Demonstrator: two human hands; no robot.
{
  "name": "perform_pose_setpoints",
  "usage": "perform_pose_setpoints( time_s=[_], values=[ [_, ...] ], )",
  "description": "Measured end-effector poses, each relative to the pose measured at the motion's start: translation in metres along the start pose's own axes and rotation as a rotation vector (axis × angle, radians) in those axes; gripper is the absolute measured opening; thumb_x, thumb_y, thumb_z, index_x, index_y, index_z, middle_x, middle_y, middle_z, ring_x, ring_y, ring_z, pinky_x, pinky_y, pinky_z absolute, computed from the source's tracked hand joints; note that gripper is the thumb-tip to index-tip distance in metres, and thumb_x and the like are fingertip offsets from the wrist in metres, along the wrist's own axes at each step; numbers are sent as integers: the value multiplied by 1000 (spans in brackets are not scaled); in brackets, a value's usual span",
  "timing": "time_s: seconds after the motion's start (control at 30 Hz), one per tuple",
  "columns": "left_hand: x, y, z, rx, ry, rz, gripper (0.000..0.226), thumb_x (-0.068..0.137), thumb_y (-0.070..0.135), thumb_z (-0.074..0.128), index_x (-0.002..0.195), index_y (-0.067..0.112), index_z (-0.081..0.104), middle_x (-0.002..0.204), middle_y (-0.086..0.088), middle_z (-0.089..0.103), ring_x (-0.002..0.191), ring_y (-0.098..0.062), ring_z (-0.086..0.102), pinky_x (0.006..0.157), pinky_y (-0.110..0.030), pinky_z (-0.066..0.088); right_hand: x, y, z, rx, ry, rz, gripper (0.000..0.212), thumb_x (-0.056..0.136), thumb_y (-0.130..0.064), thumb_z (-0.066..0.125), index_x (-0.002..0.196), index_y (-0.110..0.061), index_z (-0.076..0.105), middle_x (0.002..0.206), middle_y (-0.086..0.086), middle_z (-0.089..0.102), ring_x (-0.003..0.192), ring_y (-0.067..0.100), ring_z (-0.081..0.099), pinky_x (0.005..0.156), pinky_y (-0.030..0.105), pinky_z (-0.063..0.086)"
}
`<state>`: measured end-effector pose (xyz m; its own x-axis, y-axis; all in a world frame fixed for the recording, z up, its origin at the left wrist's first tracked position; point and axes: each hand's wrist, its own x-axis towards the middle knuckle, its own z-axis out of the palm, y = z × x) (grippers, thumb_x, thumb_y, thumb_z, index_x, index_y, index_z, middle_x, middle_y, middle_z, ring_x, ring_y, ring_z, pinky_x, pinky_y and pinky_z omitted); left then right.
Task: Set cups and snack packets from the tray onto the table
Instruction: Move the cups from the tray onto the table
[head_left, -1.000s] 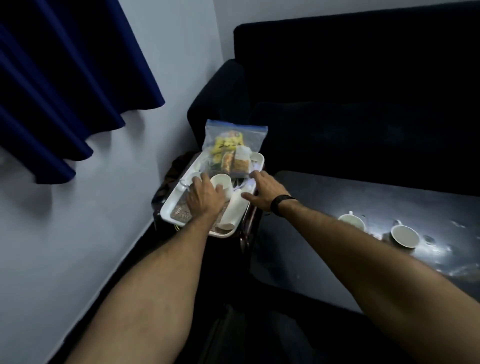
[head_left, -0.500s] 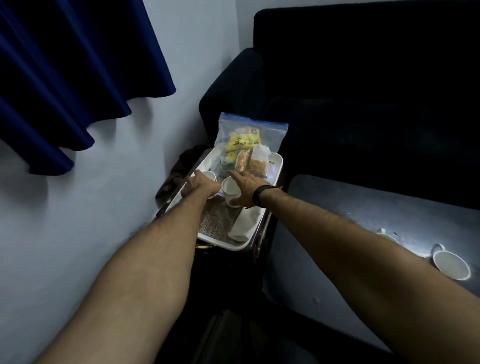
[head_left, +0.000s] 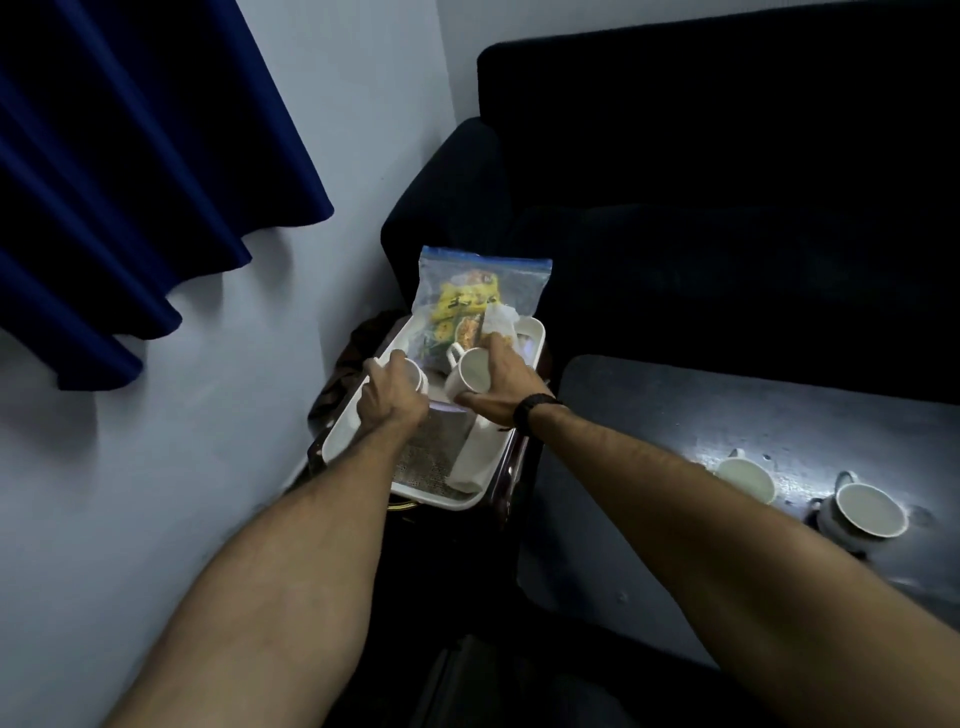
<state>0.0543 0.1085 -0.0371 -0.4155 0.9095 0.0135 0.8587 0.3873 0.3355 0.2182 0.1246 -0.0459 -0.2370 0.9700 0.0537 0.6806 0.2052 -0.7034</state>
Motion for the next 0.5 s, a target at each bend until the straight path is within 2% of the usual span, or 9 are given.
perform_pose_setpoints(
  time_s=[0.13,0.33,0.5],
  values=[
    [-21,33,-22,-10,74,172,58,83,23,70,134,25,44,132,-16,39,107,-42,57,83,-46,48,-20,9,-53,30,93,28,69,66,-51,73,118,-25,36,118,6,57,102,30,59,85,48,53],
    [-57,113,-26,-39,5,340,59,88,36,62,141,30,37,141,-13,35,111,-42,56,86,-45,46,-60,50,-138,20,300,142,69,64,-49,75,116,-20,39,115,6,57,100,30,58,83,44,52],
    [-94,181,0,-28,-57,460,53,88,41,61,136,28,43,134,-15,42,111,-42,57,89,-47,46,-103,102,-204,-42,426,265,69,64,-49,75,116,-19,42,113,7,59,98,31,61,75,36,51]
  ],
)
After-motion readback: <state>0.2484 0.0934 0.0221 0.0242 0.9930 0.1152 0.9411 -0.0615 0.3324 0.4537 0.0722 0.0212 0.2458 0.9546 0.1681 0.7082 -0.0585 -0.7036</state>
